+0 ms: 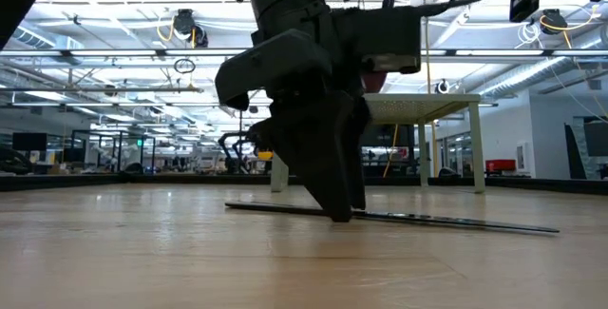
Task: Pick & Place Fruit
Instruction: Put the knife on the shelf
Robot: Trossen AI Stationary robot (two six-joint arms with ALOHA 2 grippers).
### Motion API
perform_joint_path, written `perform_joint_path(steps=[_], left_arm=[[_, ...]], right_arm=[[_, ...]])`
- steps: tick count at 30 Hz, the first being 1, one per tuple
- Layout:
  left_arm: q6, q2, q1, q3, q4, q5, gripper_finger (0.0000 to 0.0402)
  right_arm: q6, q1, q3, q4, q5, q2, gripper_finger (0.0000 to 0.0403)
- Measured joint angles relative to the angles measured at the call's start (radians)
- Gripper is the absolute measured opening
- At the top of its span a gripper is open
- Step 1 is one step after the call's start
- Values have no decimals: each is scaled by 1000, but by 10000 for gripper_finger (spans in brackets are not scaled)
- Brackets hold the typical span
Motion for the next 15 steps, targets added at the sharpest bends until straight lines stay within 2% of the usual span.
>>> perform_joint_path(steps=[4,15], left_arm=[[-22,-1,9,-28,11,27,211],[16,-1,6,-30,29,35,54]], right_arm=[[14,0,0,0,0,0,0],[32,0,0,0,0,0,0]])
